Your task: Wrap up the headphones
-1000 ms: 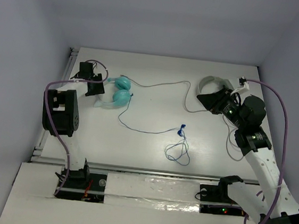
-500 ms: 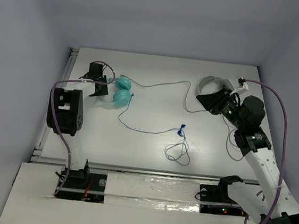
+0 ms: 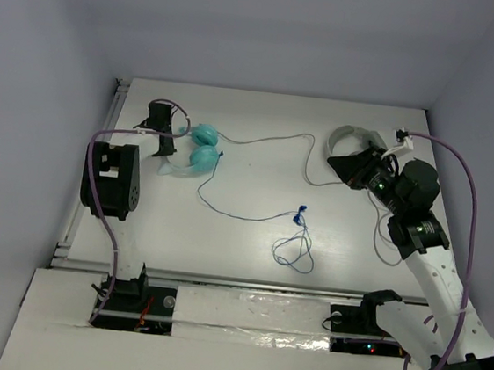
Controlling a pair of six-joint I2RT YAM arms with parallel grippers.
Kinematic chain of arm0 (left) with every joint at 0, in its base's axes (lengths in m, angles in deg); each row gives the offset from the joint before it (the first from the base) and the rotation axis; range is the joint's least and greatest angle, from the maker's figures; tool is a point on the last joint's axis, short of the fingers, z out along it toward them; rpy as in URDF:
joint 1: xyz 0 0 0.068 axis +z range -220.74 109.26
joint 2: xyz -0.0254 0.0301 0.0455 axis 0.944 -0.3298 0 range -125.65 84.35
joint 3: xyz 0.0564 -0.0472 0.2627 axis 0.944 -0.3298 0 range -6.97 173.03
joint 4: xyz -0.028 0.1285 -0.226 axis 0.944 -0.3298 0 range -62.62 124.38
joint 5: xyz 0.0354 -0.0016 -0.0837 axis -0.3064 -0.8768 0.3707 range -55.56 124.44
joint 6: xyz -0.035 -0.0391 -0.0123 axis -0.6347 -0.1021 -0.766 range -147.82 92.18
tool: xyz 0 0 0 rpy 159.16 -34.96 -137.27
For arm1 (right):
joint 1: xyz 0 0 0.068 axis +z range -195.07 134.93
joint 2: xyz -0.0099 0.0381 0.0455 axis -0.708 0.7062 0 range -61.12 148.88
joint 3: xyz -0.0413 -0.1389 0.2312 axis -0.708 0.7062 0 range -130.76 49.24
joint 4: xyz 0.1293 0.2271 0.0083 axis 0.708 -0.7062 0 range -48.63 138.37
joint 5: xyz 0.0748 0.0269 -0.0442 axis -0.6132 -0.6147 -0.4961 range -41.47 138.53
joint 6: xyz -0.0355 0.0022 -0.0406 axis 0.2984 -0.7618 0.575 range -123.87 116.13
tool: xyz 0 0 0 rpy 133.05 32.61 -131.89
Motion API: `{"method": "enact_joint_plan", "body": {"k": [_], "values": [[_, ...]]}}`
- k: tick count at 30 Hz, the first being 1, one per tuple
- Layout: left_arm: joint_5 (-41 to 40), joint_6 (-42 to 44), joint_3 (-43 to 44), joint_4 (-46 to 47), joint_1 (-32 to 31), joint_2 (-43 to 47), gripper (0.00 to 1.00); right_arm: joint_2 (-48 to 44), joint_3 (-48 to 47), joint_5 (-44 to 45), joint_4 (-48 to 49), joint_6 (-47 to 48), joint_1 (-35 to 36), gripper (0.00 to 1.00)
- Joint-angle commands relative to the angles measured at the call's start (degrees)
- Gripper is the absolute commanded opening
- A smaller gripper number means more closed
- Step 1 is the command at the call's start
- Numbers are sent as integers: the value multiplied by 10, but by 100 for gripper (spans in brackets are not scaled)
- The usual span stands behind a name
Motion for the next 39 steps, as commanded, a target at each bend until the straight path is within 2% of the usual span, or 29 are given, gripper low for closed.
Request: {"method": "enact_joint_plan", "body": {"k": [1,6,8,13,21,23,24,27,30,35,39], "values": [[-7,5,11,-28,-4,20,0,-12,-18,15,-1,14,3,23],[59,-22,11,-39,-17,152,0,-12,-18,-2,9,24,3,0],[80,-42,-2,-33,-24,213,0,2,-22,-31,18,38,3,0],[154,-66,12,-60,-36,298,0,43,-31,-91,56,48,8,0],[280,-111,74,-106,-41,391,0,124,-61,-89,67,118,67,1],[298,-119,94,-114,-41,402,0,143,-66,-77,72,142,78,10],[312,-121,102,-119,-41,405,0,149,-67,-77,74,151,84,31],[331,-127,140,-128,-41,412,0,169,-61,-95,99,182,114,63],[344,-130,174,-132,-41,411,0,189,-52,-114,117,201,144,73],[401,-176,165,-76,-41,423,0,241,-32,-110,178,204,168,75],[415,-194,171,-63,-41,429,0,285,-14,-117,227,194,168,75]]}}
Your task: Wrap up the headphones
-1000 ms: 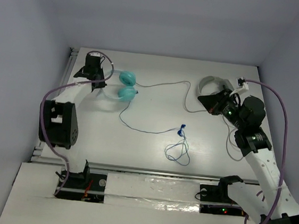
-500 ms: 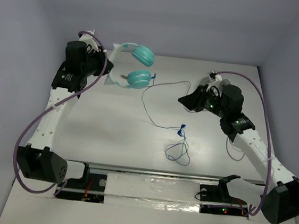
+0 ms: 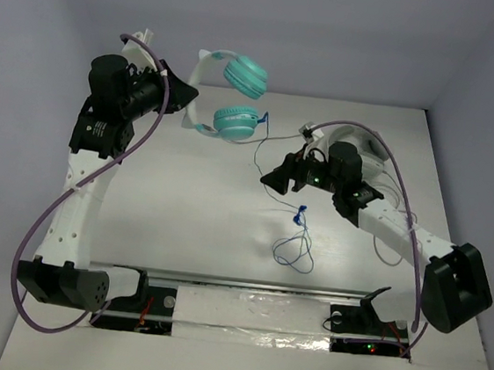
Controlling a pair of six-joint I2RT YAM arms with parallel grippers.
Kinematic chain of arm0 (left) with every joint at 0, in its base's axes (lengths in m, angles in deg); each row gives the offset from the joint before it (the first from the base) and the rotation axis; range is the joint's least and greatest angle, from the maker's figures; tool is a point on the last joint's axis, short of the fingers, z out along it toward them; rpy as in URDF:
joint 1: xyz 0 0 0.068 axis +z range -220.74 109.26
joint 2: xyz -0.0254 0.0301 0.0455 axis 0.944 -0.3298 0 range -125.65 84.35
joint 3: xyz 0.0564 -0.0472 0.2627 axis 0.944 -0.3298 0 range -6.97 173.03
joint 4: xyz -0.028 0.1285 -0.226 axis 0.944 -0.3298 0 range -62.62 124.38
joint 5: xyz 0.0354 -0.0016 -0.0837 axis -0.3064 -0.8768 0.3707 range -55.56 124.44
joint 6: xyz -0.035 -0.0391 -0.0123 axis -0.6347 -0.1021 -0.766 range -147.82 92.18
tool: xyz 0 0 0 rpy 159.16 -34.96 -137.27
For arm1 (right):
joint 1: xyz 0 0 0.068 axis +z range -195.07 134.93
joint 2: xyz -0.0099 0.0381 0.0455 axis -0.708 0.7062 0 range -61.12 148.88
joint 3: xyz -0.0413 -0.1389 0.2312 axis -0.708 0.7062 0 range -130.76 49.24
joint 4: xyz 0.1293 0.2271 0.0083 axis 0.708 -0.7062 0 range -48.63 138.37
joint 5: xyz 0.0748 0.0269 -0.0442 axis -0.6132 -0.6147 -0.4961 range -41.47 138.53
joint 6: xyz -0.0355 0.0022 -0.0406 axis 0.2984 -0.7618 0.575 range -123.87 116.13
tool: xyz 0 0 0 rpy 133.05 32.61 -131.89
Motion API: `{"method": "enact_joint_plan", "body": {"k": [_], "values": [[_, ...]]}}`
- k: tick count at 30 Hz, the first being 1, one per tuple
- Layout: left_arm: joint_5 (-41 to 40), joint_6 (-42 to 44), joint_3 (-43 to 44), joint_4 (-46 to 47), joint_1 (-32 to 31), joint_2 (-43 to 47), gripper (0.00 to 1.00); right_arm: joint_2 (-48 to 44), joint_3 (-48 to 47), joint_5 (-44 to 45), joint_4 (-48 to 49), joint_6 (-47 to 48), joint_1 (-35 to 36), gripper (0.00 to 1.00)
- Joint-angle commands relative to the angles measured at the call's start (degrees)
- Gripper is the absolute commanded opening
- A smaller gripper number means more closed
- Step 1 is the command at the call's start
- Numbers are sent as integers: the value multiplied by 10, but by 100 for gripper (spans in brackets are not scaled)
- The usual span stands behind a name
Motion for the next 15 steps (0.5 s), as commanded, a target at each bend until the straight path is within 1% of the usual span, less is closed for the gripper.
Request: {"method": "enact_joint_plan", "body": {"k": [1,5,7,11,15], "values": [[47,-47,31,69,1,25,0,26,16,-15,84,6,2,74],[63,-61,39,82,1,26,0,45,27,-5,118,0,8,73],[65,-65,45,84,1,26,0,59,26,-6,119,1,8,72],[73,-72,74,83,1,26,0,88,53,12,163,-12,8,69],[85,-88,103,88,1,22,0,113,67,8,191,-26,13,64]]}}
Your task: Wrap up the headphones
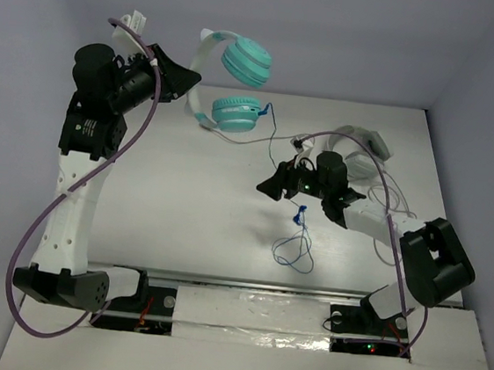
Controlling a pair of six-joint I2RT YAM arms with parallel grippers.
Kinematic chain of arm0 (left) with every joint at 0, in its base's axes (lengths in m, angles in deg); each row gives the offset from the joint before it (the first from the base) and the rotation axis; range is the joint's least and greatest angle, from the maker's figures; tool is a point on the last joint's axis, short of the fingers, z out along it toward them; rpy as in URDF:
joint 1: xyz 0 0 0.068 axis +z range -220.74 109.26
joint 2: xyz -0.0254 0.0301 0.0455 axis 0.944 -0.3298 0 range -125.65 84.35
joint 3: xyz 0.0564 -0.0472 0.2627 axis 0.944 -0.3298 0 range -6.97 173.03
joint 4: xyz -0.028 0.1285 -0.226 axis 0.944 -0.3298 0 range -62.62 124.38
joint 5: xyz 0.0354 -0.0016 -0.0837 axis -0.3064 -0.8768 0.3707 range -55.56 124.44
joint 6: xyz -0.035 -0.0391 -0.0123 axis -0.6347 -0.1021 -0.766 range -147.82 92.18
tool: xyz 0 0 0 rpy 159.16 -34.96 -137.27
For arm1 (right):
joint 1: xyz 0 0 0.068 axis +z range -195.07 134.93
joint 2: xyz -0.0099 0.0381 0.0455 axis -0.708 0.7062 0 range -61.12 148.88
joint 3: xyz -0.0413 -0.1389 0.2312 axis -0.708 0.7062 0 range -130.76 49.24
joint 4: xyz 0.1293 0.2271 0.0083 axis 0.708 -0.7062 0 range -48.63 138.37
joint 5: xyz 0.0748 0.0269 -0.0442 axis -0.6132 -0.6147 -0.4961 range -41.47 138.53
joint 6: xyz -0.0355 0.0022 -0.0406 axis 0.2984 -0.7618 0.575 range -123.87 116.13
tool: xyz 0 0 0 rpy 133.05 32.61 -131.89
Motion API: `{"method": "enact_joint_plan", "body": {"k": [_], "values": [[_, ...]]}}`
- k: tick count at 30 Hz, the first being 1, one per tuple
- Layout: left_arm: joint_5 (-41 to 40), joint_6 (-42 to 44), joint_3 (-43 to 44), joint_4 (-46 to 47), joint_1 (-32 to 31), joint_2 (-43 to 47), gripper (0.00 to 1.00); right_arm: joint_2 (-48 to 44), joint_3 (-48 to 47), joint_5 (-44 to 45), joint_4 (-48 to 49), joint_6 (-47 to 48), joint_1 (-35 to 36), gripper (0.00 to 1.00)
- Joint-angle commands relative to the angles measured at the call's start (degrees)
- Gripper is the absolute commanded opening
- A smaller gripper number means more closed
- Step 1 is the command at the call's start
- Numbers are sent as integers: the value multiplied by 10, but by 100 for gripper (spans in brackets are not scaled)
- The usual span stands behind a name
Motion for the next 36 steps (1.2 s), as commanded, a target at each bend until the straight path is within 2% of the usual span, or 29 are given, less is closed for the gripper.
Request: {"method": "enact_joint_plan", "body": {"k": [1,3,7,12,14,17,18,20,21,22,24,25,26,28,29,33,36], "values": [[31,-39,56,65,1,16,0,15,17,3,81,-18,9,64],[34,-43,73,66,1,10,0,20,40,24,126,-34,9,60],[28,-46,77,68,1,8,0,12,62,56,127,-36,9,56],[9,-47,87,75,1,-6,0,-28,102,88,138,-51,9,64],[11,-59,90,88,1,-13,0,-34,116,96,143,-54,9,64],[9,-66,102,95,1,-19,0,-18,116,107,136,-62,9,57],[6,-62,106,93,1,-20,0,-18,121,108,143,-69,9,52],[-5,-57,113,85,1,-25,0,-22,132,117,168,-97,9,37],[-10,-55,117,83,1,-27,0,-32,145,120,174,-111,9,24],[-20,-50,116,81,1,-29,0,-41,151,124,174,-120,9,16],[-34,-46,97,81,1,-30,0,-60,158,127,147,-142,9,0],[-54,-39,86,81,1,-30,0,-87,155,134,124,-144,9,0],[-67,-38,73,88,1,-25,0,-100,149,166,53,-143,9,0],[-108,-38,18,97,1,-19,0,-130,108,202,-29,-134,9,0],[-122,-35,1,109,1,-13,0,-131,87,226,-115,-128,15,0],[-178,-36,-89,125,1,-3,0,-117,-5,313,-264,-99,54,0],[-236,-34,-139,141,1,12,0,-92,-59,390,-338,-94,99,0]]}}
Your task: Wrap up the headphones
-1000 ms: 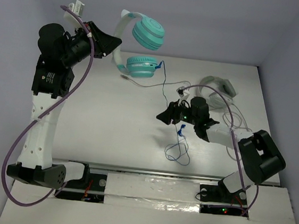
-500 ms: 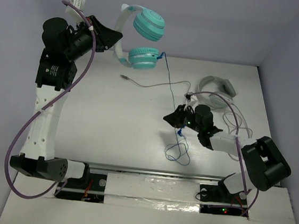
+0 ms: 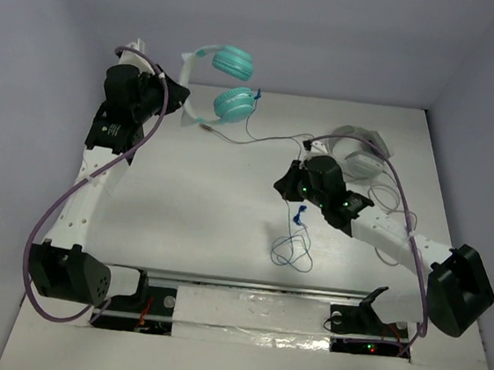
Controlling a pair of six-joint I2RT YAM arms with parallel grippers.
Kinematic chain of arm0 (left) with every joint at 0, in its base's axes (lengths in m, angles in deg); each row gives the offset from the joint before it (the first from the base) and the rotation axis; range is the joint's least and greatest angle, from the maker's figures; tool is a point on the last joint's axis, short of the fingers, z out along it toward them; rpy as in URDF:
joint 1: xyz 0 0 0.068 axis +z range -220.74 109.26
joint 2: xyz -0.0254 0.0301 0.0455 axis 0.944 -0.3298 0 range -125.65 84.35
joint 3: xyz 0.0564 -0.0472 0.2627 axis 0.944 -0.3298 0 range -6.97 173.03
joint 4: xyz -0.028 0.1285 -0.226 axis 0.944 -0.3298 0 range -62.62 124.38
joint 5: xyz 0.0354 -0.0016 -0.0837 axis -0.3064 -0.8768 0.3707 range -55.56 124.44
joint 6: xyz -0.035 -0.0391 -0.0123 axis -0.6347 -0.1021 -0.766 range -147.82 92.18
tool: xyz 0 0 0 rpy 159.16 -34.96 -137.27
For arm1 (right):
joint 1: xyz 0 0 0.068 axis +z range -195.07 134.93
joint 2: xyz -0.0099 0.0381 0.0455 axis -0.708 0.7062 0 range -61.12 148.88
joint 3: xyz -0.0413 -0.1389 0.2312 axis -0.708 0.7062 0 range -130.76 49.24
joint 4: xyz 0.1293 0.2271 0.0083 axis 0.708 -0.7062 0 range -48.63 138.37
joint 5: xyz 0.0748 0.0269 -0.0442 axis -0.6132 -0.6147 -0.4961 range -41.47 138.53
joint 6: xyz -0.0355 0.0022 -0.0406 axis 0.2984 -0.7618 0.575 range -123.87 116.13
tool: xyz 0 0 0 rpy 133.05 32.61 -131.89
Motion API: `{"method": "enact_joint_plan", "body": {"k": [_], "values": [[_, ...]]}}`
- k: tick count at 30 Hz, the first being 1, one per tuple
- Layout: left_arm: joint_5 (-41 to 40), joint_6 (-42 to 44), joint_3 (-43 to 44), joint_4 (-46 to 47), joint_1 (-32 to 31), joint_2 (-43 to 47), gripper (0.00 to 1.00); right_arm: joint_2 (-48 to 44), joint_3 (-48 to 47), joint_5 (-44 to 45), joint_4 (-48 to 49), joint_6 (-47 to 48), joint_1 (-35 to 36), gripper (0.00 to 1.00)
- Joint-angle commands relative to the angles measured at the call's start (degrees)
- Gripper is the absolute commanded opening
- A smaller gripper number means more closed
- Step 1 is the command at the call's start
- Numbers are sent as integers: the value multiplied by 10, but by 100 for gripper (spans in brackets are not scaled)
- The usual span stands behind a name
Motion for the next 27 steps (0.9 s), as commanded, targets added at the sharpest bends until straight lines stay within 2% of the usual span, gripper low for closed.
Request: {"method": "enact_joint_plan", "body": {"k": [1,8,13,18,22,23,27], "values": [[-91,-8,-33,70,1,34,0,20,-58,106,-145,19,47,0],[-124,-12,-110,105,1,35,0,95,-182,243,-297,45,178,0],[-176,24,-118,93,-12,22,0,130,-302,317,-426,84,285,0],[-190,49,-143,81,-31,6,0,136,-394,353,-496,123,325,0],[-194,82,-129,68,-75,-22,0,155,-466,336,-533,185,343,0],[-202,91,-122,49,-105,-37,0,162,-481,339,-552,199,344,0],[-180,120,-111,41,-149,-57,0,169,-518,373,-535,269,344,0]]}}
